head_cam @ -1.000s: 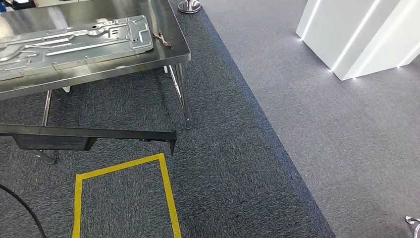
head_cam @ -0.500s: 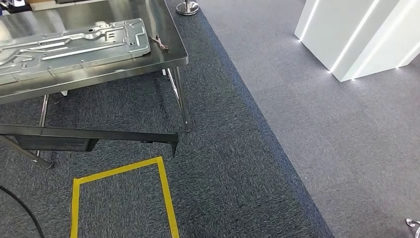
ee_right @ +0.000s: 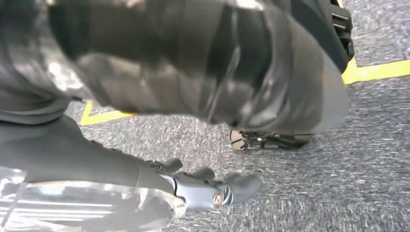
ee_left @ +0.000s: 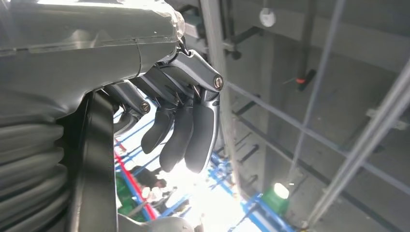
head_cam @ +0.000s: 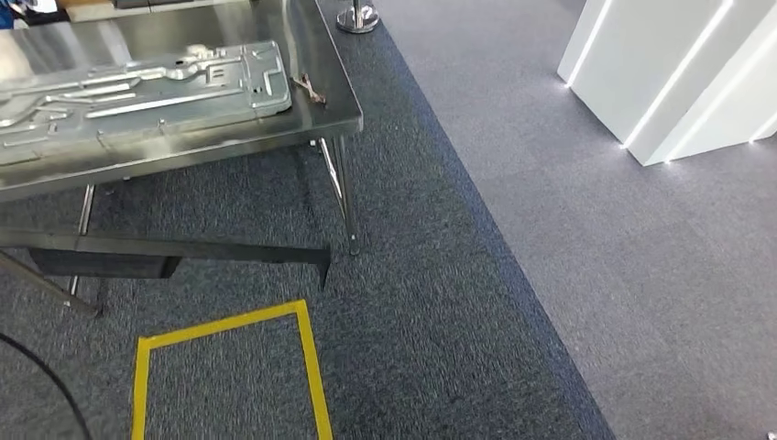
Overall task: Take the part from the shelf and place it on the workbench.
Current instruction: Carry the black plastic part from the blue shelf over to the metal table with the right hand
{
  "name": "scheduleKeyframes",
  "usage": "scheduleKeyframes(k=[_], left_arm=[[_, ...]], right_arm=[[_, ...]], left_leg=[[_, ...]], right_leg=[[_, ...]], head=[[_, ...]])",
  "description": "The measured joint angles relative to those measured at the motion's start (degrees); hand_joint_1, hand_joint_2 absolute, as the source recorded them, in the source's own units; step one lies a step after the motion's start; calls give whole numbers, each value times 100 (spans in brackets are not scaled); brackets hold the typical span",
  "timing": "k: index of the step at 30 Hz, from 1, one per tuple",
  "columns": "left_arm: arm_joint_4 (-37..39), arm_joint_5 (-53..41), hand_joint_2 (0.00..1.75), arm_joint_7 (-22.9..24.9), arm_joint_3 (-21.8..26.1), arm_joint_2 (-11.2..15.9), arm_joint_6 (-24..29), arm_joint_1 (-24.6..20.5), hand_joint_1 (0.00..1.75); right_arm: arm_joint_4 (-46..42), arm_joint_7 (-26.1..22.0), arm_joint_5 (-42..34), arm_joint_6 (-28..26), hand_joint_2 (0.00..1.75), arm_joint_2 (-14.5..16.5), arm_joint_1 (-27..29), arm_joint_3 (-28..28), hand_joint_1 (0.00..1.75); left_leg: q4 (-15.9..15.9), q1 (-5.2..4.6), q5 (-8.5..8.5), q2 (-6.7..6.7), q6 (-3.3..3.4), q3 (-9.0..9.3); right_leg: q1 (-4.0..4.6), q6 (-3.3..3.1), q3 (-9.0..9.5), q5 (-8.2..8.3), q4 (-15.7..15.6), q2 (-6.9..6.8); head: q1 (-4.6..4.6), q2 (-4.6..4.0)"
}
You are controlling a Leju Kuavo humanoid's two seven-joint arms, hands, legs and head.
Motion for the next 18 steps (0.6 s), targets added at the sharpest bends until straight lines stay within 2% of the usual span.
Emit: scheduleKeyframes(k=[2,3,4,6,7,8,9,10,12,13,14,17,18], left_arm=[[-2,-4,175,-3,-3,-3,2,3,175],[-3,-6,175,-5,-4,-3,3,-5,175],[-4,-7,175,-5,-4,-3,3,-12,175],[-4,-4,175,-5,-4,-8,3,-13,175],[-4,-2,175,-6,-4,-11,3,0,175],[-4,1,175,-9,-4,-15,3,13,175],[-4,4,175,-13,-4,-18,3,22,175],[-4,5,175,-16,-4,-21,3,25,175],[-2,13,175,-20,-4,-30,3,30,175],[0,18,175,-22,-5,-37,3,33,175],[2,22,175,-23,-7,-45,2,41,175],[-6,40,175,-32,-16,-62,-5,44,175],[-10,52,175,-36,-18,-63,-9,29,175]], right_arm=[[-1,0,2,0,0,-3,-6,0,0],[-1,0,3,0,0,-6,-9,0,0],[0,0,3,1,0,-9,-14,1,0],[1,0,3,3,0,-13,-16,2,0],[2,0,3,4,0,-13,-14,2,0],[2,0,3,2,0,-13,-7,2,0],[2,0,3,-3,0,-14,2,2,0],[2,0,3,-9,0,-14,11,2,0],[1,0,3,-19,0,-28,32,2,0],[1,0,3,-23,0,-36,37,2,0],[1,0,3,-26,0,-44,37,2,0],[3,0,3,-31,0,-31,22,2,0],[3,0,3,-31,0,-22,21,2,0]], left_leg=[[-46,19,-45,-33,86,63],[-67,28,-68,-46,130,115],[-86,29,-93,-58,171,168],[-95,5,-162,-72,233,243],[-95,-15,-203,-84,252,288],[-95,-38,-250,-98,264,347],[-95,-62,-303,-115,271,421],[-96,-87,-362,-128,274,506],[-98,-127,-486,-149,264,658],[-100,-140,-546,-161,248,701],[-95,-146,-585,-173,230,747],[15,-151,-587,-184,160,807],[167,-148,-578,-172,130,742]], right_leg=[[3,45,-10,5,100,-18],[1,57,-97,-22,279,-20],[1,60,-267,-97,576,-18],[19,58,-775,-357,1318,-14],[33,51,-1020,-464,1593,-13],[53,33,-1187,-477,1696,-12],[80,-2,-1261,-366,1606,-8],[115,-56,-1249,-139,1340,0],[206,-211,-1118,445,638,43],[241,-268,-1059,611,394,73],[264,-304,-1023,702,252,97],[239,-336,-858,684,115,99],[217,-355,-777,671,70,89]], head=[[1,0],[1,0],[1,0],[1,0],[1,0],[1,0],[1,0],[1,0],[0,0],[-1,0],[0,0],[1,0],[0,0]])
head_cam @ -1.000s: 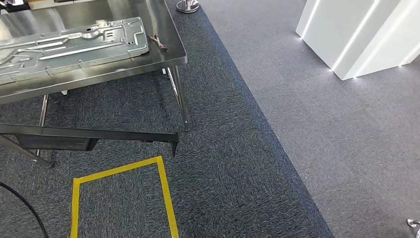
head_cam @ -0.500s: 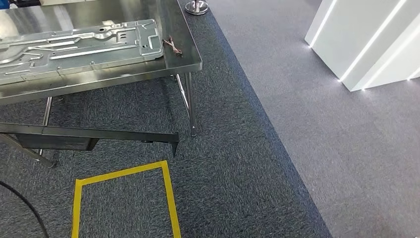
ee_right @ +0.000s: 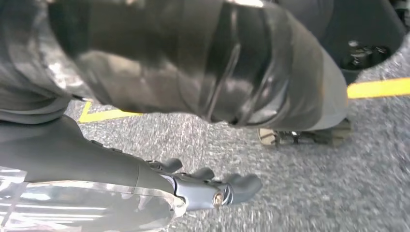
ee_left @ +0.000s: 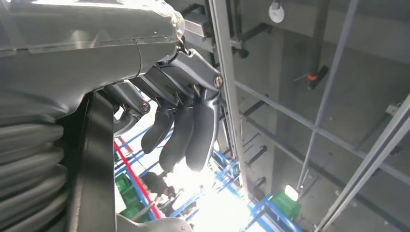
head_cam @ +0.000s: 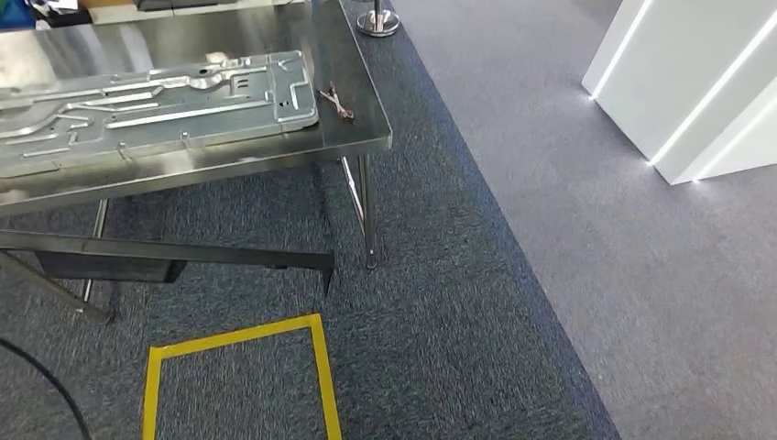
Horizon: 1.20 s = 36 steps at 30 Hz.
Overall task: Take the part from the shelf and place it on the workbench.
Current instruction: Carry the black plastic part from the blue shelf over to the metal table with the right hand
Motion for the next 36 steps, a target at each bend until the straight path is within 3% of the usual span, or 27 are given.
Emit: scheduleKeyframes(k=[2,4,5,6,7,9,11,13,15,17,19,20,21,22,24,26,28,30,32,34,36], left_arm=[[-4,26,175,-3,0,-2,-8,-29,175],[-5,41,175,-3,0,-2,-14,-39,175],[-5,42,175,-3,-1,-3,-15,-36,175],[-5,43,175,-4,-2,-4,-16,-35,175],[-5,44,175,-4,-3,-4,-17,-36,175],[-4,46,175,-5,-4,-4,-18,-36,175],[-5,40,175,-8,-11,-9,-22,-28,175],[-44,-25,175,-26,-18,-23,-23,23,175],[-168,-183,175,-65,-19,-62,-17,163,175],[-337,-381,175,-108,-19,-136,-5,377,175],[-488,-578,175,-155,-27,-251,22,653,175],[-546,-659,175,-174,-37,-321,39,803,175],[-595,-726,175,-192,-49,-388,55,936,175],[-633,-768,175,-202,-59,-446,68,1044,175],[-693,-813,175,-212,-71,-528,87,1174,175],[-726,-828,175,-215,-78,-585,108,1241,175],[-748,-835,175,-215,-85,-629,120,1294,175],[-791,-860,175,-221,-87,-650,113,1325,175],[-831,-885,175,-230,-87,-659,84,1331,175],[-850,-881,175,-203,-87,-667,16,1329,175],[-861,-835,175,-128,-79,-671,-91,1292,175]], right_arm=[[-1,0,-1,1,0,11,-4,-1,0],[-1,0,-4,1,0,10,-12,-2,0],[-1,0,-5,4,0,10,-13,-2,0],[-1,0,-6,8,0,11,-12,-2,0],[-1,0,-6,13,0,13,-11,-2,0],[-1,0,-6,19,0,18,-10,-2,0],[-1,2,-7,16,0,20,-18,-2,0],[-1,21,-12,4,0,21,-25,-3,0],[-2,82,-25,-19,0,22,-26,-10,0],[-4,195,-41,-47,0,29,-28,-28,0],[-10,334,-57,-86,0,45,-23,-52,0],[-14,396,-65,-105,0,55,-16,-61,0],[-19,441,-72,-124,0,63,-9,-68,0],[-24,471,-79,-140,0,70,-3,-73,0],[-44,503,-86,-162,0,74,7,-86,0],[-69,516,-89,-169,0,75,10,-96,0],[-85,518,-89,-169,0,81,11,-101,0],[-91,516,-89,-162,0,113,11,-105,0],[-107,494,-88,-153,0,141,10,-109,0],[-126,424,-75,-141,0,138,12,-111,0],[-130,333,-40,-127,0,140,17,-110,0]], left_leg=[[576,41,-98,32,-82,-341],[1144,116,-399,51,-184,-801],[1238,155,-532,65,-230,-954],[1167,192,-556,79,-270,-1025],[941,224,-426,94,-304,-1019],[255,265,192,141,-339,-904],[-132,252,575,180,-283,-833],[-166,229,570,171,-168,-790],[-210,235,574,149,-71,-693],[-235,228,528,143,8,-602],[-237,193,442,137,67,-529],[-237,168,392,129,85,-478],[-237,140,338,117,99,-415],[-237,110,282,106,108,-341],[-245,64,170,94,116,-198],[-269,51,85,74,91,-113],[-246,56,87,53,35,-58],[-85,57,123,54,-21,-74],[417,76,42,64,-72,-333],[1069,130,-251,76,-148,-759],[1276,201,-442,88,-250,-1033]], right_leg=[[-50,-16,135,-45,-68,-12],[-95,5,238,-135,-84,-15],[-117,28,300,-189,-85,-14],[-139,55,373,-248,-85,-13],[-163,88,455,-311,-82,-12],[-200,169,609,-447,-63,-14],[-205,268,688,-562,-56,-15],[-195,366,740,-588,-46,-19],[-203,423,724,-592,116,-28],[-208,437,426,-717,640,-32],[-190,434,-54,-1003,1300,-32],[-178,420,-240,-1117,1479,-32],[-158,394,-343,-1132,1485,-32],[-133,351,-358,-1012,1311,-31],[-39,191,-227,-458,648,-18],[50,55,-117,-116,174,8],[81,6,-51,-93,13,21],[41,-15,112,-53,-120,10],[-25,-23,282,-80,-205,-6],[-73,-1,380,-156,-232,-11],[-121,60,476,-250,-225,-9]], head=[[0,0],[1,0],[0,0],[1,0],[0,0],[1,0],[0,0],[0,0],[1,0],[0,0],[1,0],[1,0],[1,0],[1,0],[-1,0],[3,0],[7,0],[8,0],[7,0],[4,0],[3,0]])
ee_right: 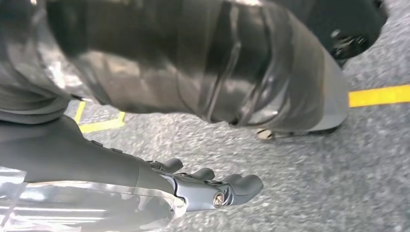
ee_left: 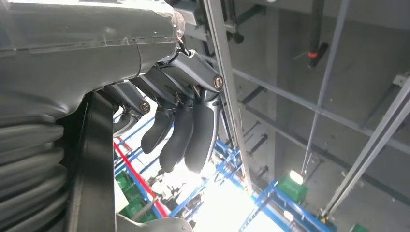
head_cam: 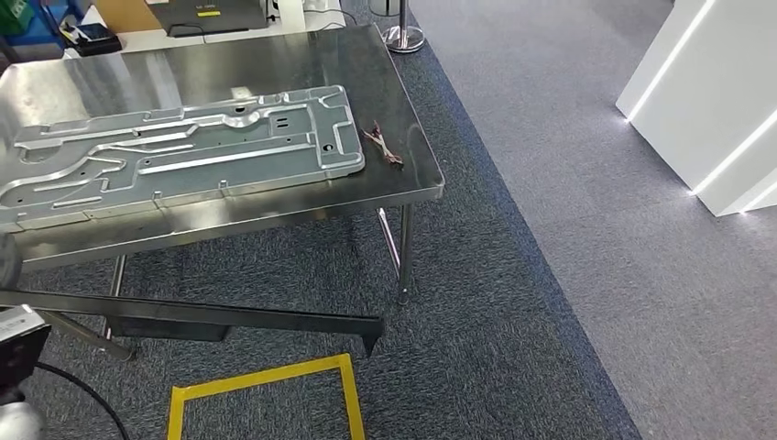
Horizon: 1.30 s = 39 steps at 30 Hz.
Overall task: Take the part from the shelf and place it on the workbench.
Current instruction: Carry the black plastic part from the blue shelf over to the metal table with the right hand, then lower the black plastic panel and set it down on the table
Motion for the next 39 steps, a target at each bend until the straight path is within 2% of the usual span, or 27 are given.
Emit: scheduleKeyframes(k=[1,3,4,5,6,9,11,14,15,16,17,19,20,22,23,24,26,27,29,30,31,32,33,34,36,37,39], left_arm=[[-3,36,175,37,10,-1,-56,-45,175],[-3,108,175,94,42,4,-144,-171,175],[-2,141,175,113,60,10,-176,-233,175],[-3,169,175,128,75,15,-208,-284,175],[-4,191,175,138,90,19,-235,-325,175],[-6,244,175,150,119,26,-282,-471,175],[-5,289,175,156,126,28,-289,-614,175],[-1,324,175,172,127,31,-297,-752,175],[3,327,175,175,126,30,-301,-773,175],[6,330,175,177,125,28,-305,-794,175],[8,331,175,177,125,26,-308,-818,175],[15,331,175,176,124,25,-309,-870,175],[25,332,175,177,120,25,-311,-894,175],[53,336,175,180,110,21,-316,-933,175],[62,339,175,182,104,18,-320,-951,175],[68,341,175,184,102,15,-321,-976,175],[83,344,175,187,99,15,-323,-1057,175],[92,351,175,192,98,16,-322,-1101,175],[119,370,175,202,96,19,-321,-1151,175],[133,377,175,205,95,19,-320,-1156,175],[150,380,175,207,94,19,-320,-1157,175],[164,383,175,208,93,20,-320,-1161,175],[177,386,175,210,92,20,-320,-1168,175],[187,391,175,212,92,22,-318,-1179,175],[220,425,175,213,91,27,-301,-1200,175],[236,454,175,196,90,36,-280,-1204,175],[267,516,175,120,89,60,-228,-1200,175]], right_arm=[[0,-32,19,4,0,4,3,1,0],[-1,-72,45,8,0,11,11,1,0],[-3,-86,51,8,0,12,13,1,0],[-5,-100,55,8,0,10,10,2,0],[-8,-112,58,8,0,8,8,3,0],[-11,-152,77,10,0,7,-8,10,0],[-11,-188,92,17,0,8,-18,16,0],[-11,-231,108,32,0,11,-22,19,0],[-11,-235,110,36,0,11,-20,20,0],[-11,-237,111,40,0,11,-16,21,0],[-11,-238,111,43,0,10,-14,22,0],[-14,-240,111,45,0,-2,-8,25,0],[-15,-242,111,46,0,-9,-4,25,0],[-19,-245,112,45,0,-21,-2,27,0],[-18,-247,113,44,0,-15,0,27,0],[-18,-248,113,41,0,-10,4,28,0],[-18,-248,113,38,0,-1,10,28,0],[-17,-248,113,39,0,3,3,28,0],[-17,-249,111,42,0,2,-22,30,0],[-17,-250,110,43,0,3,-30,30,0],[-17,-250,109,44,0,4,-33,30,0],[-17,-250,109,45,0,7,-32,30,0],[-16,-250,109,47,0,10,-29,30,0],[-16,-251,109,49,0,12,-21,29,0],[-15,-267,115,60,0,13,-17,29,0],[-15,-284,122,72,0,13,-18,30,0],[-16,-324,137,102,0,6,-27,31,0]], left_leg=[[-157,35,96,6,-48,-11],[-840,102,629,24,-132,151],[-1154,115,818,34,-142,229],[-1350,117,935,42,-118,281],[-1433,116,968,42,-69,293],[-1432,105,939,11,111,358],[-1446,91,906,2,188,440],[-1449,33,806,1,269,527],[-1449,5,763,-3,283,572],[-1450,-24,716,-7,291,633],[-1452,-53,667,-11,297,703],[-1468,-103,567,-9,299,855],[-1488,-109,529,-18,289,916],[-1506,-102,491,-38,237,994],[-1487,-103,512,-56,199,1023],[-1441,-110,507,-55,165,1053],[-1174,-120,438,-35,121,1018],[-915,-107,319,-20,98,887],[-256,-69,1,-7,53,449],[-32,-45,-128,-5,24,250],[25,-23,-162,-3,2,126],[-114,-3,-56,0,-24,94],[-421,17,183,4,-53,137],[-802,38,518,15,-71,207],[-1331,39,910,31,-43,311],[-1422,31,976,33,5,326],[-1443,26,958,21,112,369]], right_leg=[[-28,35,59,-54,11,0],[-78,125,168,-177,49,-1],[-91,174,201,-235,80,2],[-89,225,210,-286,98,4],[-78,277,216,-316,118,6],[-81,383,249,-352,200,-4],[-95,405,35,-437,614,-12],[-72,392,-703,-823,1641,-14],[-53,369,-871,-880,1776,-14],[-26,327,-940,-815,1716,-13],[8,268,-916,-636,1484,-12],[100,92,-735,-84,805,11],[153,13,-684,40,588,34],[230,-120,-633,60,379,91],[244,-160,-590,12,306,99],[224,-184,-499,81,209,98],[168,-186,-320,182,121,67],[146,-178,-254,197,105,49],[127,-166,-188,127,106,37],[115,-146,-153,86,107,39],[99,-123,-105,38,111,42],[78,-92,-44,-17,118,46],[57,-58,27,-79,129,48],[39,-20,88,-147,144,50],[28,62,160,-264,177,57],[32,104,177,-301,183,59],[43,176,199,-318,197,59]], head=[[0,0],[-1,0],[-1,0],[-1,0],[0,0],[0,0],[0,0],[1,0],[0,0],[1,0],[1,0],[-8,0],[-10,0],[-15,0],[-9,0],[-9,0],[-9,0],[-9,0],[-10,0],[-10,0],[-10,0],[-11,0],[-11,0],[-11,0],[-9,0],[-8,0],[-6,0]])
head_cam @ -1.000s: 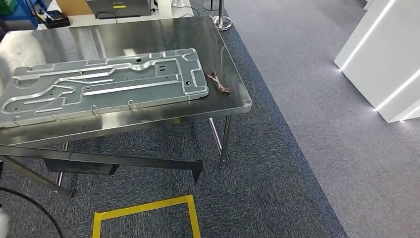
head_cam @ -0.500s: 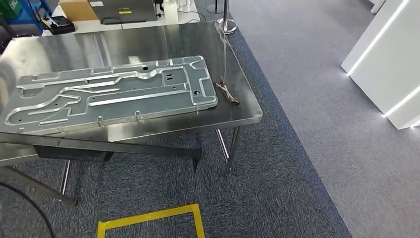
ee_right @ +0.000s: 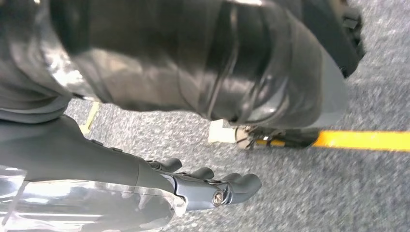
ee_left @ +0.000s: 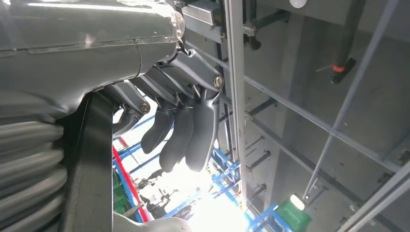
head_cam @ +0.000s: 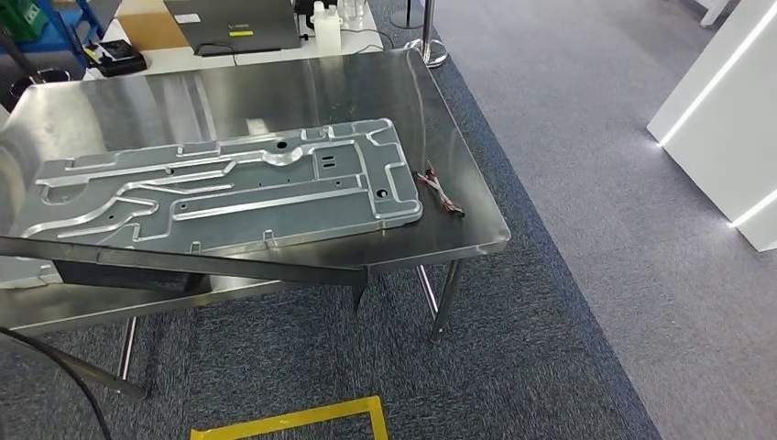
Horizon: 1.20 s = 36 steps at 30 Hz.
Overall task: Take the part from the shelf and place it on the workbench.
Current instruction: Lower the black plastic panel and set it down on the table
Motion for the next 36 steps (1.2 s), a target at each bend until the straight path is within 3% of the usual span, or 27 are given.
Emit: scheduleKeyframes(k=[2,4,6,7,8,9,11,13,17,18,20,22,23,24,26,28,32,36], left_arm=[[24,40,175,-80,0,17,44,-2,175],[57,63,175,-118,0,23,70,-3,175],[106,73,175,-130,0,28,83,2,175],[131,73,175,-132,0,29,86,4,175],[153,73,175,-134,0,29,88,5,175],[172,73,175,-135,0,29,89,4,175],[211,75,175,-135,-1,28,90,-4,175],[254,80,175,-136,-7,29,93,-13,175],[299,87,175,-147,-23,38,99,-37,175],[307,90,175,-150,-27,45,102,-51,175],[326,95,175,-153,-31,57,103,-66,175],[355,97,175,-152,-42,61,100,-63,175],[373,97,175,-152,-49,61,97,-62,175],[388,97,175,-152,-56,61,94,-62,175],[422,97,175,-152,-67,61,84,-62,175],[474,97,175,-132,-81,60,51,-74,175],[573,54,175,13,-109,55,-97,-168,175],[704,-63,175,158,-157,43,-136,-287,175]], right_arm=[[3,-23,5,20,0,-15,1,1,0],[10,-28,6,27,0,-23,-1,1,0],[16,-26,7,28,0,-23,5,1,0],[17,-25,7,25,0,-23,11,1,0],[18,-22,7,22,0,-23,17,1,0],[18,-20,7,21,0,-24,21,1,0],[18,-16,7,20,0,-31,35,1,0],[21,-13,7,20,0,-43,37,2,0],[32,-10,7,21,0,-50,39,3,0],[36,-10,7,24,0,-50,36,3,0],[39,-11,6,28,0,-49,24,3,0],[40,-11,2,36,0,-49,18,3,0],[40,-10,-1,40,0,-49,18,3,0],[42,-9,-4,45,0,-48,19,3,0],[55,-8,-10,52,0,-38,27,3,0],[72,-6,-21,56,0,-22,20,3,0],[80,5,-58,52,0,-20,-18,3,0],[81,31,-90,44,0,-19,-50,3,0]], left_leg=[[-40,25,-9,-5,64,78],[-73,35,-52,-5,111,156],[-82,32,-135,-8,136,229],[-82,31,-185,-12,137,284],[-83,28,-239,-15,133,353],[-85,25,-298,-17,124,435],[-90,15,-419,-14,95,588],[-124,5,-532,-24,37,680],[108,0,-499,-26,-94,777],[312,5,-563,-20,-106,689],[915,11,-831,-15,-129,315],[1332,13,-1091,-14,-152,-85],[1310,12,-1088,-14,-149,-187],[1118,9,-952,-14,-134,-210],[473,-14,-367,-14,-68,-131],[58,-59,18,-9,-13,-76],[-153,-45,79,-6,75,98],[-268,-4,46,5,127,270]], right_leg=[[-6,60,-104,28,254,-15],[-26,117,-531,-73,919,-35],[-40,149,-1056,-360,1564,-41],[-44,149,-1218,-448,1671,-42],[-43,138,-1284,-418,1593,-42],[-36,110,-1252,-243,1328,-42],[7,19,-1069,350,580,-39],[55,-69,-941,657,148,-33],[51,-211,-683,614,-32,-20],[43,-250,-602,593,-51,-21],[44,-301,-498,514,-62,-20],[59,-304,-395,405,-53,-8],[66,-297,-325,341,-46,-3],[72,-286,-241,271,-37,2],[81,-257,-73,125,-18,4],[76,-201,1,21,-18,13],[81,-78,27,6,110,-3],[30,23,-428,-193,902,-21]], head=[[1,0],[0,0],[0,0],[0,0],[1,0],[1,0],[0,0],[0,0],[-3,0],[-3,0],[-4,0],[-4,0],[-5,0],[-5,0],[-4,0],[-8,0],[-5,0],[-4,0]])
